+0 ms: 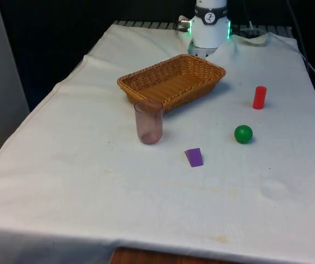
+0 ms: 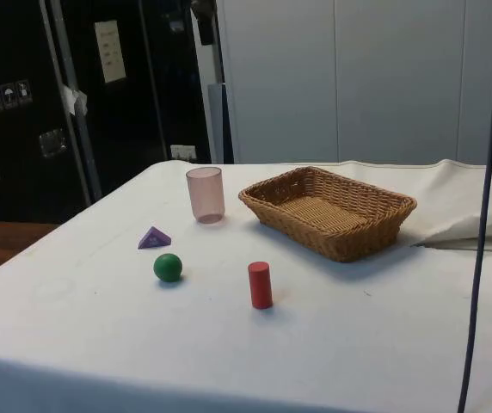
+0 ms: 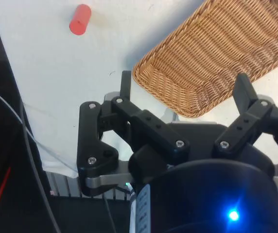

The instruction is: Pick up the triangular block and place it into the basket.

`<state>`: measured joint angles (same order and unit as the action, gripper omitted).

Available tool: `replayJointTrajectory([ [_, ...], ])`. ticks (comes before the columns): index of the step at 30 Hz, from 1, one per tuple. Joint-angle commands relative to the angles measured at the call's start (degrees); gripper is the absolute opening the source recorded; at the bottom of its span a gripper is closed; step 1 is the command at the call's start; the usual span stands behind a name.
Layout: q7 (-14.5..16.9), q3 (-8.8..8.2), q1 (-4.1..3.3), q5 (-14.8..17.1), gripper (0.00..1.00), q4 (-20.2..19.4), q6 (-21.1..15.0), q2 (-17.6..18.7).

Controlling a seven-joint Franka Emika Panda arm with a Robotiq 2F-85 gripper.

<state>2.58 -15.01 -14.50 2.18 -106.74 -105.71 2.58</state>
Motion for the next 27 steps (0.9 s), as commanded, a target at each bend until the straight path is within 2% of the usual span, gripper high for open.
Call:
replayJointTrajectory([
  [1, 0.11, 0.0, 0.06, 0.29, 1.0, 0.8, 0.06, 1.09],
  [4, 0.0, 0.0, 0.0, 0.0, 1.0, 0.57, -0.29, 0.97],
  [9, -0.57, 0.34, -0.11, 0.46, 1.0, 2.98, -1.03, 4.24],
  [11, -0.92, 0.57, -0.23, 0.34, 1.0, 3.15, -1.66, 4.64],
  [12, -0.52, 0.52, -0.06, 0.29, 1.0, 3.32, -1.2, 4.76],
  [13, -1.09, 0.69, -0.29, 0.29, 1.0, 3.09, -2.06, 4.76],
  [19, -1.83, 1.66, -0.34, 0.23, 1.0, 1.43, -5.33, 4.53],
  [20, -1.38, 1.66, -0.11, 0.29, 1.0, 2.12, -4.18, 4.98],
  [21, -1.89, 1.83, -0.34, 0.23, 1.0, 1.09, -5.84, 4.41],
  [27, -2.64, 3.09, -0.34, 0.23, 1.0, -2.35, -10.26, 3.9],
])
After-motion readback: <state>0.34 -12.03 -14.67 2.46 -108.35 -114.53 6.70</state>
